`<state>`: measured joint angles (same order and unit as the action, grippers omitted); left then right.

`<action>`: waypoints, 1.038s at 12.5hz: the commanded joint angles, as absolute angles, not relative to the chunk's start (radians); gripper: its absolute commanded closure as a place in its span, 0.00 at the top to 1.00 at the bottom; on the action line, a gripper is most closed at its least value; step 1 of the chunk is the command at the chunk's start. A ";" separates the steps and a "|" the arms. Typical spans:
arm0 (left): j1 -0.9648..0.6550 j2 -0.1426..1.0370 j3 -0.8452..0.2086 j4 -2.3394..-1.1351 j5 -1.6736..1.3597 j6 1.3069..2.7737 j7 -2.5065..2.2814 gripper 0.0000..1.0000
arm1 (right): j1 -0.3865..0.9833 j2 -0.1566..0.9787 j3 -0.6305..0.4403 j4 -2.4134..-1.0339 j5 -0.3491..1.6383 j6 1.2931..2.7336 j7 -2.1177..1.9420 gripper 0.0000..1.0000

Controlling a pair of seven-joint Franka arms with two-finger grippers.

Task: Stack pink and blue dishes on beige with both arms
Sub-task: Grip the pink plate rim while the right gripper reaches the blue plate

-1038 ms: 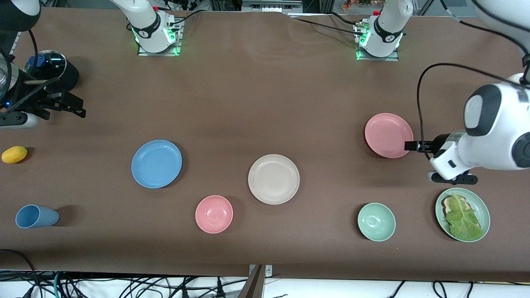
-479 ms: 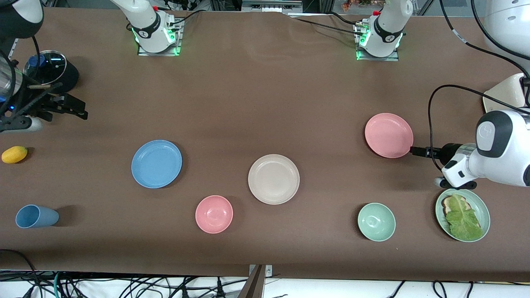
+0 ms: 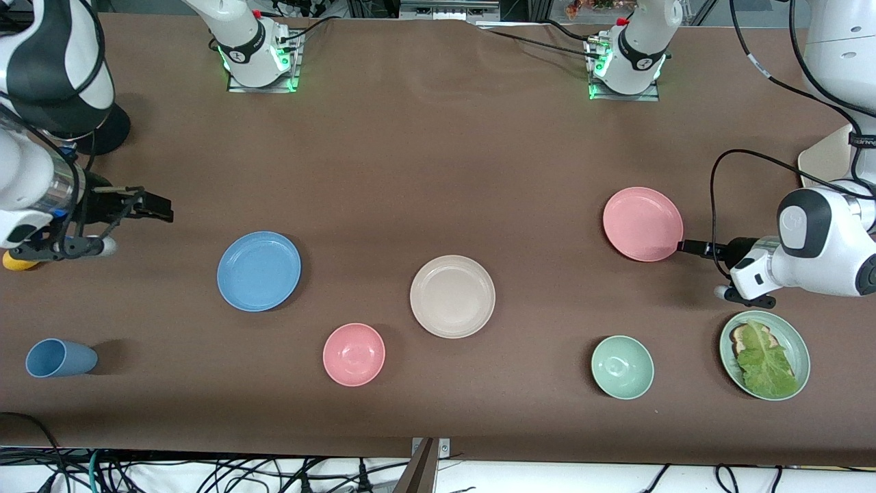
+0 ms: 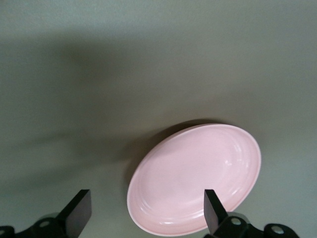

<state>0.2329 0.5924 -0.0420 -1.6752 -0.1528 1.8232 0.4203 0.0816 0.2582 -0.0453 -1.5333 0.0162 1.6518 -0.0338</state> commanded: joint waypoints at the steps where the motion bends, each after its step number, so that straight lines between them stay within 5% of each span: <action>1: 0.276 0.546 -0.051 -1.791 -0.202 1.909 0.512 1.00 | 0.077 0.290 -0.043 -1.529 0.020 1.689 -0.032 1.00; 7: 0.288 0.376 -0.046 -2.136 -0.316 2.164 0.578 1.00 | 0.072 0.449 -0.043 -1.540 0.021 1.868 -0.032 1.00; 13: 0.291 0.376 -0.041 -2.207 -0.382 2.260 0.658 1.00 | 0.077 0.561 -0.043 -1.604 0.026 2.067 -0.031 1.00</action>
<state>0.2860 0.3955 -0.0419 -2.1781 -0.3426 2.2374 0.6162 0.0804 0.5786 -0.0478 -1.5555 0.0163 2.0160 -0.0338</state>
